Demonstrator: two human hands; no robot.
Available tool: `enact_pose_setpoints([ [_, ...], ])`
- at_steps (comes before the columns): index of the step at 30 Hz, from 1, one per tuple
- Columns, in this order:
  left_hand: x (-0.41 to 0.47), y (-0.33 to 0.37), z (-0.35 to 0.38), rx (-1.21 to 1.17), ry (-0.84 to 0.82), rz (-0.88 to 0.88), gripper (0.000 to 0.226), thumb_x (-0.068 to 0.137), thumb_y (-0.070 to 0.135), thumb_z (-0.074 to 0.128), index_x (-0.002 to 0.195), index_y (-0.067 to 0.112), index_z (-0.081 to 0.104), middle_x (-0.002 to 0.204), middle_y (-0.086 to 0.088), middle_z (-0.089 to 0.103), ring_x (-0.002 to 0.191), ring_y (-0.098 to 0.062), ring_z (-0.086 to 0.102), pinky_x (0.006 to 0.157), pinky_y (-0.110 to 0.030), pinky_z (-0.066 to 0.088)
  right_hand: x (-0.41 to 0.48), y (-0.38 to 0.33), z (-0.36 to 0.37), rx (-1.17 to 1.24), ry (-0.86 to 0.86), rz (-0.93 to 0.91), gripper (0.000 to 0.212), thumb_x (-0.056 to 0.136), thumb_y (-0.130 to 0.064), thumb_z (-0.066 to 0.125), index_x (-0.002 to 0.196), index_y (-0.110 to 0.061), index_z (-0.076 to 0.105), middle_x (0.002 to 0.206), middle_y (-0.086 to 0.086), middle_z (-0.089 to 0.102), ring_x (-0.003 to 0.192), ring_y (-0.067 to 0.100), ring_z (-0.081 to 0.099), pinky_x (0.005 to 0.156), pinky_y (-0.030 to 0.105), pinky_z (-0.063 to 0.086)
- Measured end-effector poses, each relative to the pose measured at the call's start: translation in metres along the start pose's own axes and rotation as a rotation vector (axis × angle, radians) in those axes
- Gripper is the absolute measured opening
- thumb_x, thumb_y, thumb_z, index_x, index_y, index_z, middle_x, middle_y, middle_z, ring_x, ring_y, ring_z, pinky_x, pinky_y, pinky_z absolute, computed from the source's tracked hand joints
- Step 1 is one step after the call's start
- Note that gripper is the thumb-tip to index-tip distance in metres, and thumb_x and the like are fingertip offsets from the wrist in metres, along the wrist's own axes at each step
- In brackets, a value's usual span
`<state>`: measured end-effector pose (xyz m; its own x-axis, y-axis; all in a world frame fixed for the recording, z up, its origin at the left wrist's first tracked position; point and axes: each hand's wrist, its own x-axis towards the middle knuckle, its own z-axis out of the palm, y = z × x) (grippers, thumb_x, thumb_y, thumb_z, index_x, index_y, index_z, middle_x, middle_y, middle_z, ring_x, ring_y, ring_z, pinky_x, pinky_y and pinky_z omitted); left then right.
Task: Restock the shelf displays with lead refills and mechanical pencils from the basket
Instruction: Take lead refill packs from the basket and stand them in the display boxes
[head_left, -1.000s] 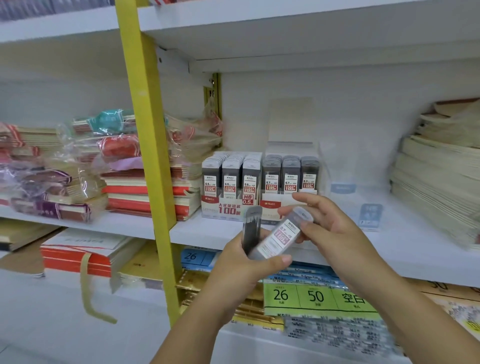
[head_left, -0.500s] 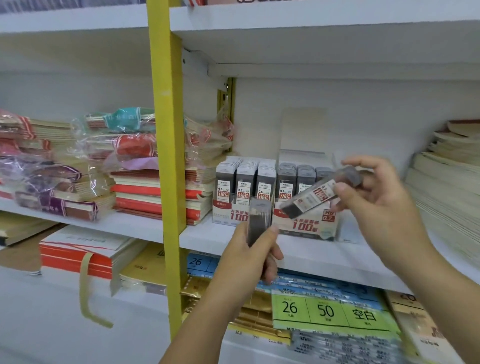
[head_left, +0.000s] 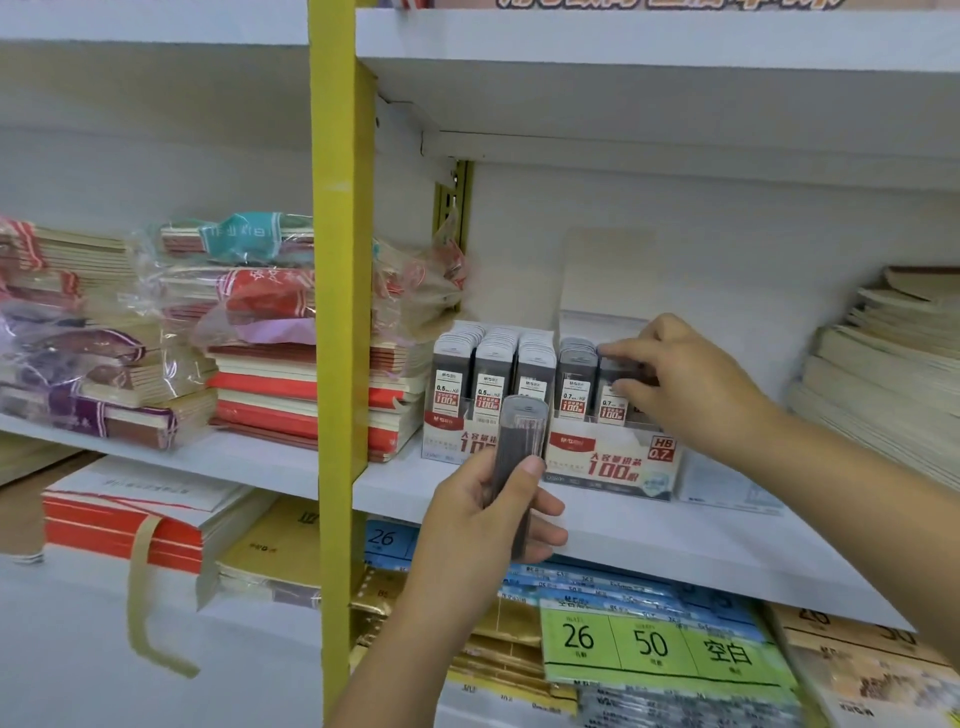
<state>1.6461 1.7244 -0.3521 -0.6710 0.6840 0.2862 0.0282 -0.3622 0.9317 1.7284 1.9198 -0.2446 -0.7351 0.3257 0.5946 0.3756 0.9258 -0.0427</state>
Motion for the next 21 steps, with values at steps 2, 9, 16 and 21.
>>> enact_pose_setpoints([
  [2, 0.0, -0.002, 0.0, 0.036, -0.022, 0.008, 0.013, 0.1, 0.031, 0.056, 0.101, 0.023, 0.066, 0.078, -0.005, 0.075, 0.061, -0.019, 0.071, 0.058, -0.03, 0.061, -0.003, -0.001, 0.003, -0.066, -0.025, 0.033, 0.044, 0.095, -0.032, 0.055, 0.139, -0.034, 0.049, 0.106, -0.006, 0.041, 0.096, 0.014, 0.047, 0.076, 0.026, 0.039],
  [9, -0.006, -0.004, 0.004, 0.172, -0.113, 0.052, 0.016, 0.099, 0.037, 0.056, 0.099, 0.028, 0.069, 0.075, 0.002, 0.071, 0.053, -0.01, 0.058, 0.053, -0.021, 0.05, -0.067, -0.029, -0.01, 0.486, 0.229, 0.016, 0.025, 0.093, -0.03, 0.05, 0.11, -0.038, 0.065, 0.092, -0.016, 0.058, 0.087, -0.002, 0.054, 0.066, 0.009, 0.045],
  [16, -0.02, -0.009, 0.022, 0.465, -0.238, 0.027, 0.034, 0.103, 0.045, 0.047, 0.086, 0.023, 0.066, 0.063, 0.017, 0.061, 0.056, 0.003, 0.051, 0.056, -0.009, 0.041, -0.107, -0.036, 0.009, 1.094, -0.063, 0.24, 0.021, 0.089, -0.018, 0.066, 0.103, -0.033, 0.072, 0.069, -0.007, 0.068, 0.061, 0.007, 0.06, 0.058, 0.017, 0.047],
  [21, -0.02, -0.005, 0.021, 0.332, -0.208, -0.117, 0.03, 0.105, 0.037, 0.044, 0.104, 0.034, 0.074, 0.089, 0.013, 0.069, 0.08, -0.002, 0.062, 0.08, -0.026, 0.052, -0.11, -0.027, 0.011, 1.318, -0.091, 0.256, 0.025, 0.093, -0.004, 0.057, 0.099, -0.024, 0.072, 0.097, 0.008, 0.071, 0.082, 0.018, 0.065, 0.075, 0.029, 0.05],
])
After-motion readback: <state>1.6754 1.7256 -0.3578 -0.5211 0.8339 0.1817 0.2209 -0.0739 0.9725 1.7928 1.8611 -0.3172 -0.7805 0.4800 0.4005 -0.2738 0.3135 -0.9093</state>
